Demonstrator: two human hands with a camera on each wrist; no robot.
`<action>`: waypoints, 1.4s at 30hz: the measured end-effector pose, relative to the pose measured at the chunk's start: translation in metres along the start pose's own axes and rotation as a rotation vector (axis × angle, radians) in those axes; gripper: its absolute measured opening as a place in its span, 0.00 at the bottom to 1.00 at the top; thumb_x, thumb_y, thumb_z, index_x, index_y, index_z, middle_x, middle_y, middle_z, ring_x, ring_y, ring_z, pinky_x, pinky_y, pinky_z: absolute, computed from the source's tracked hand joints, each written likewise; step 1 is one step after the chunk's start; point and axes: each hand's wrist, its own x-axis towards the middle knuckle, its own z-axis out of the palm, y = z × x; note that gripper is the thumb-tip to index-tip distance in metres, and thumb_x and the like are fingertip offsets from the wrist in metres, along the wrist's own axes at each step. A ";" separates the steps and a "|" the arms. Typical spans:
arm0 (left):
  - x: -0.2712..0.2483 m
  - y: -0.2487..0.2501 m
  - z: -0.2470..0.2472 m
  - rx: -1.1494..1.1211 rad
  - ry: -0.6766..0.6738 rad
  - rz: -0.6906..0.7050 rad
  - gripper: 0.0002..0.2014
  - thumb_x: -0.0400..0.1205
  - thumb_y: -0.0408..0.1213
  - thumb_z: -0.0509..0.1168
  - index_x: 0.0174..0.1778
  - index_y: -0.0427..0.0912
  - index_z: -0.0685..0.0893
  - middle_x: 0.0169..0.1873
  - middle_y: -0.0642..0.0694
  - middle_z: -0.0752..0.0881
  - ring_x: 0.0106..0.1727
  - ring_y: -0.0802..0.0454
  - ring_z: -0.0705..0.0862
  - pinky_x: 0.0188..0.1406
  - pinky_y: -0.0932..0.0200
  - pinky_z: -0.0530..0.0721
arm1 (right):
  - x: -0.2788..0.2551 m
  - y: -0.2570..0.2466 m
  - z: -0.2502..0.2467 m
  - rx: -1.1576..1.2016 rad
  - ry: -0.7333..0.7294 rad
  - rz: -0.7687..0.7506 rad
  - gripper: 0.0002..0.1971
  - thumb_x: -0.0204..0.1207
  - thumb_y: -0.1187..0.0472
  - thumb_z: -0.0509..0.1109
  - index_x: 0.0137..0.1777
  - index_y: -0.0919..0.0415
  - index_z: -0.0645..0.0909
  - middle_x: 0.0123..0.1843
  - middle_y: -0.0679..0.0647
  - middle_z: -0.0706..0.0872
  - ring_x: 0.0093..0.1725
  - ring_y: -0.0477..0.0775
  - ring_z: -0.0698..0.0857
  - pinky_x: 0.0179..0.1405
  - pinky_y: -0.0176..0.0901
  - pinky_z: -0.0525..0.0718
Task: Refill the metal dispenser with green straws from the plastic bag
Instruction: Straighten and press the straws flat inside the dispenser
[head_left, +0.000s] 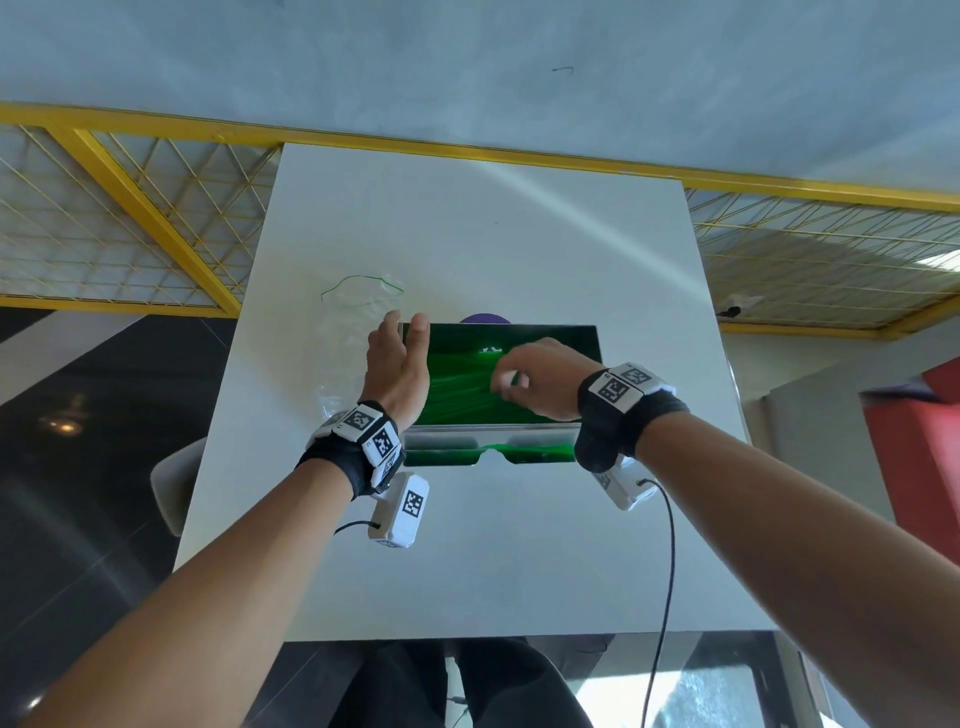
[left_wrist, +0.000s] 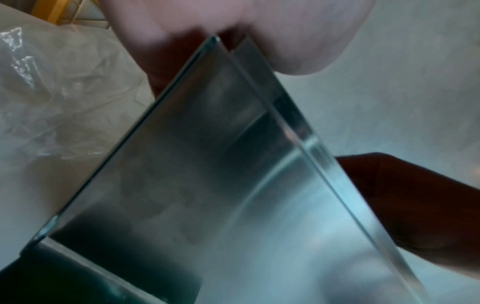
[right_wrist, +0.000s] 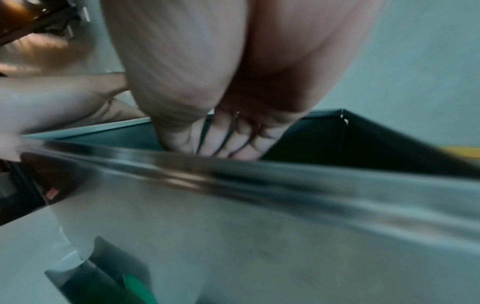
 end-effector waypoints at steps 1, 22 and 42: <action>0.001 0.000 0.000 -0.004 0.004 -0.007 0.38 0.87 0.64 0.39 0.87 0.40 0.57 0.85 0.38 0.61 0.84 0.42 0.65 0.80 0.47 0.62 | 0.004 0.002 0.002 0.008 0.065 -0.012 0.08 0.82 0.56 0.68 0.55 0.44 0.86 0.58 0.46 0.87 0.52 0.50 0.86 0.61 0.54 0.85; 0.002 -0.004 0.000 -0.116 0.028 -0.016 0.38 0.85 0.63 0.42 0.85 0.39 0.60 0.81 0.41 0.66 0.81 0.45 0.68 0.72 0.57 0.62 | 0.021 0.017 0.009 -0.304 -0.050 0.109 0.10 0.74 0.48 0.77 0.45 0.48 0.78 0.52 0.48 0.82 0.52 0.59 0.84 0.40 0.47 0.77; 0.000 -0.005 -0.003 -0.069 0.015 0.048 0.23 0.89 0.58 0.42 0.67 0.49 0.74 0.62 0.52 0.70 0.61 0.55 0.71 0.72 0.50 0.69 | 0.017 0.002 0.009 -0.204 -0.039 0.055 0.13 0.83 0.60 0.67 0.65 0.48 0.85 0.70 0.52 0.84 0.71 0.59 0.79 0.68 0.59 0.80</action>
